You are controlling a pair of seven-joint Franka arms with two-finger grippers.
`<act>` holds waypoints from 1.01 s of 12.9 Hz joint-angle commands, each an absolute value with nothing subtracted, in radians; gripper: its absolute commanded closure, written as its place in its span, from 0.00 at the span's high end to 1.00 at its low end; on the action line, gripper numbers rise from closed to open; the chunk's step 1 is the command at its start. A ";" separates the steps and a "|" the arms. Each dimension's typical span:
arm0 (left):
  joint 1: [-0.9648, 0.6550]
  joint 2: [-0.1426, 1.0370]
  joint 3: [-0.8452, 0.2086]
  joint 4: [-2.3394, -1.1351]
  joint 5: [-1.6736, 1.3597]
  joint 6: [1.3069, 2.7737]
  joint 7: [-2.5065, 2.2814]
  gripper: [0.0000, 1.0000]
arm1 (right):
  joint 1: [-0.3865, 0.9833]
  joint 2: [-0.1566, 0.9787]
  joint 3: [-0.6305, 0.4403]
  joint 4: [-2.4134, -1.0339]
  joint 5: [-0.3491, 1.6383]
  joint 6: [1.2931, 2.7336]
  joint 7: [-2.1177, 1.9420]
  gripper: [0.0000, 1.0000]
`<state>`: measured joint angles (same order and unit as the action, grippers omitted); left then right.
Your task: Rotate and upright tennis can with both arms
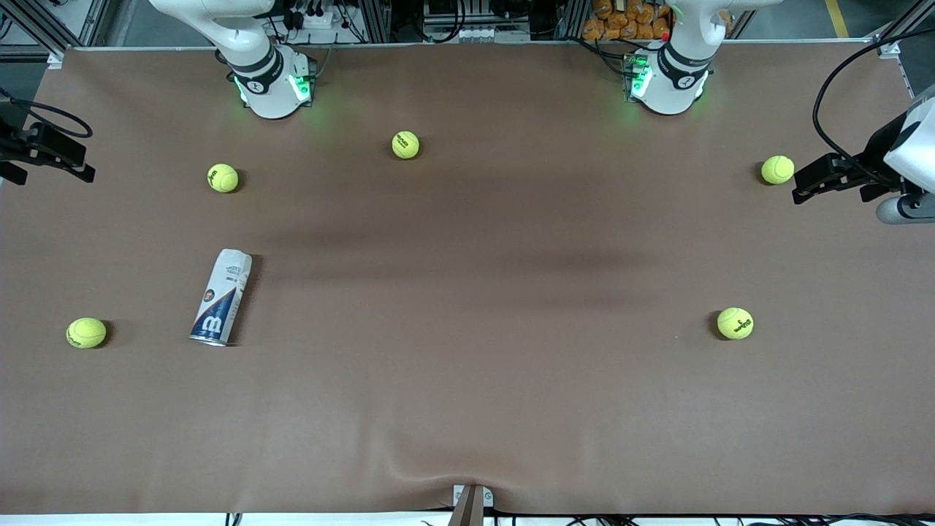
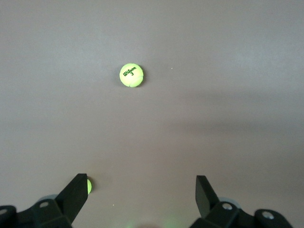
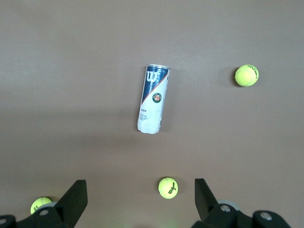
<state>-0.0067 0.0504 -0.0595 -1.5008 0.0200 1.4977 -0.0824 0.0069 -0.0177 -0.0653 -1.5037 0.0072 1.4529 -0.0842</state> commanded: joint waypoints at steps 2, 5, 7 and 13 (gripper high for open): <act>-0.006 0.037 -0.063 -1.503 0.028 1.488 -0.074 1.00 | 0.018 -0.015 -0.069 -1.497 0.011 1.443 -0.064 1.00; -0.012 0.041 -0.061 -1.496 0.037 1.489 -0.075 1.00 | 0.018 -0.015 -0.069 -1.497 0.011 1.443 -0.066 1.00; -0.014 0.052 -0.064 -1.486 0.046 1.489 -0.072 1.00 | 0.018 -0.015 -0.069 -1.497 0.011 1.443 -0.066 1.00; -0.006 0.052 -0.075 -1.499 0.043 1.486 -0.086 1.00 | 0.028 0.043 -0.069 -1.499 0.018 1.445 -0.071 1.00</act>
<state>-0.0102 0.0540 -0.0690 -1.5010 0.0221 1.4977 -0.0803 0.0100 0.0108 -0.0634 -1.5070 0.0083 1.4519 -0.0842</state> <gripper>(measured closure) 0.000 0.000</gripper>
